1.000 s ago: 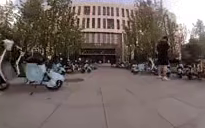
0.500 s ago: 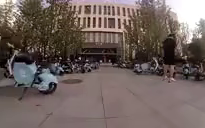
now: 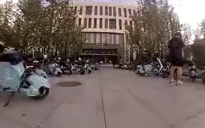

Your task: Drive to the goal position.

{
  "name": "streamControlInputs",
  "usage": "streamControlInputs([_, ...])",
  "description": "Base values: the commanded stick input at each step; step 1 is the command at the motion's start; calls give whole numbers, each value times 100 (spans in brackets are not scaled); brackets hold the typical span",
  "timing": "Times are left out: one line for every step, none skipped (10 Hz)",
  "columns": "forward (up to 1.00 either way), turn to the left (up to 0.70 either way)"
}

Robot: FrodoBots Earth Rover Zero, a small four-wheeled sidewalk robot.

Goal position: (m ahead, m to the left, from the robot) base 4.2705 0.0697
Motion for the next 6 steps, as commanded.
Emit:
streamControlInputs([70, 0])
streamControlInputs([70, 0])
streamControlInputs([70, 0])
streamControlInputs([70, 0])
streamControlInputs([70, 0])
streamControlInputs([70, 0])
